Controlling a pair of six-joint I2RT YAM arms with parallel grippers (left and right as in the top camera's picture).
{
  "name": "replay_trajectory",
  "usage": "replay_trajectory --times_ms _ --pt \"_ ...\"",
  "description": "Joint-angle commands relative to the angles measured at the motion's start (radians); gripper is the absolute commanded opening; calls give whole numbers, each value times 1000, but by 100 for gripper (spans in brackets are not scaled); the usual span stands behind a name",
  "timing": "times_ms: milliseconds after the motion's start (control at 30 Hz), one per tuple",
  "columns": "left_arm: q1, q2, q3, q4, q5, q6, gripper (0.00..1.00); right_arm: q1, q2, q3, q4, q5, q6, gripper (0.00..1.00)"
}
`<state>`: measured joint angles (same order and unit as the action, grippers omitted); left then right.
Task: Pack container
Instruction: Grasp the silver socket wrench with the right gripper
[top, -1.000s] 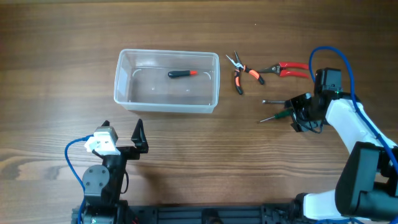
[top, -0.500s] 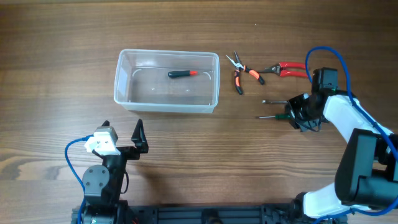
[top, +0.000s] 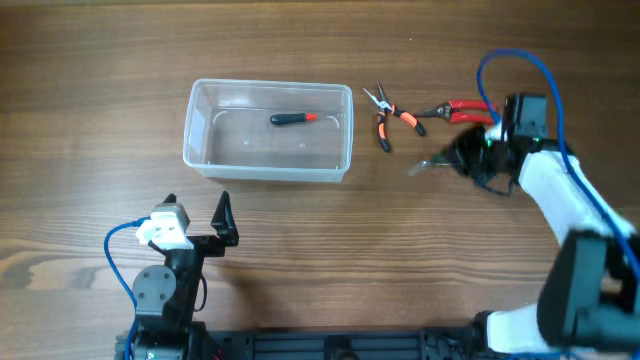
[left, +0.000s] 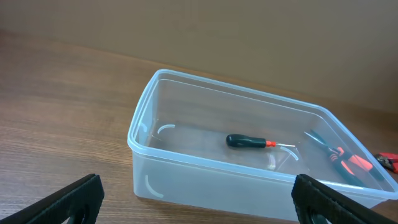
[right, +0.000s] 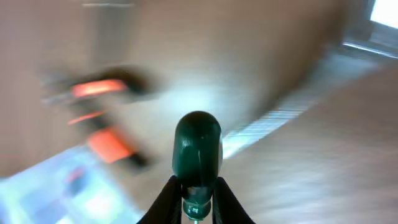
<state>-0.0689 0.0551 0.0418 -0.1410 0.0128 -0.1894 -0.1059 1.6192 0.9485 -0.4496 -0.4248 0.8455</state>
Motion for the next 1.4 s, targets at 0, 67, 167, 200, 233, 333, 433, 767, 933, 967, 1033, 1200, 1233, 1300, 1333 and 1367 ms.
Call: replay_trajectory --times_ms 0,67,167,200,233,333,433,767,933,967,1033,1200,1233,1300,1333,1367 --pt "6 -2 -4 -1 -3 -9 100 113 -178 138 77 -97 -184 5" --pt "6 -2 -5 -1 -3 -9 100 186 -225 175 137 -97 -256 4" --pt "6 -2 -4 -1 -3 -9 100 312 -256 216 224 -97 -413 4" --pt "6 -2 -4 -1 -3 -9 100 362 -256 222 248 -94 -472 4" --pt "6 -2 -4 -1 -3 -9 100 391 -254 222 257 -88 -488 4" --pt "6 -2 -4 -1 -3 -9 100 471 -243 222 224 -18 -516 4" --pt "6 -2 -4 -1 -3 -9 100 477 -234 222 175 86 -513 4" --pt "6 -2 -4 -1 -3 -9 100 225 -133 222 -149 414 -254 35" --pt "6 -2 -4 -1 -3 -9 100 113 -37 222 -370 351 56 48" --pt "6 -2 -4 -1 -3 -9 100 98 -9 222 -386 326 87 50" --pt "6 -2 -4 -1 -3 -9 100 83 31 222 -389 283 114 54" --pt "6 -2 -4 -1 -3 -9 100 60 122 222 -373 274 252 53" --pt "6 -2 -4 -1 -3 -9 100 57 141 222 -373 274 272 51" --pt "6 -2 -4 -1 -3 -9 100 48 182 222 -373 270 315 47" --pt "6 -2 -5 -1 -3 -9 100 43 202 222 -373 269 335 47" --pt "6 -2 -5 -1 -3 -9 100 38 222 222 -372 265 349 47"
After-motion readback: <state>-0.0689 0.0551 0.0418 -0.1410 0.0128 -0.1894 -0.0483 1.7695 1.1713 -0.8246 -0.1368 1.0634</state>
